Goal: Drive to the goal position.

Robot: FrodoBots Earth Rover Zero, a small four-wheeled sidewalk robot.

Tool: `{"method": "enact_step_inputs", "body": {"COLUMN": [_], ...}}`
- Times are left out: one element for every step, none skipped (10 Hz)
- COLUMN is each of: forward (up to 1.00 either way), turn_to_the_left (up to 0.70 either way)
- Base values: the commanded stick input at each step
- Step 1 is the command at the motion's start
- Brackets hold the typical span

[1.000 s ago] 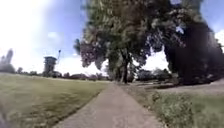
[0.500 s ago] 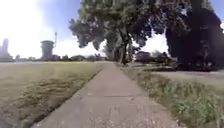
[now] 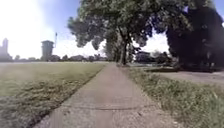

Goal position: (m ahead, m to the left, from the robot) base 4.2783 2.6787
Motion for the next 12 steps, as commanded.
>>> {"method": "enact_step_inputs", "body": {"forward": [1.00, 1.00, 1.00, 1.00, 1.00, 1.00, 1.00, 1.00, 1.00, 1.00, 1.00, 1.00], "turn_to_the_left": [0.00, 0.00, 0.00, 0.00, 0.00, 0.00, 0.00, 0.00, 0.00, 0.00, 0.00, 0.00]}}
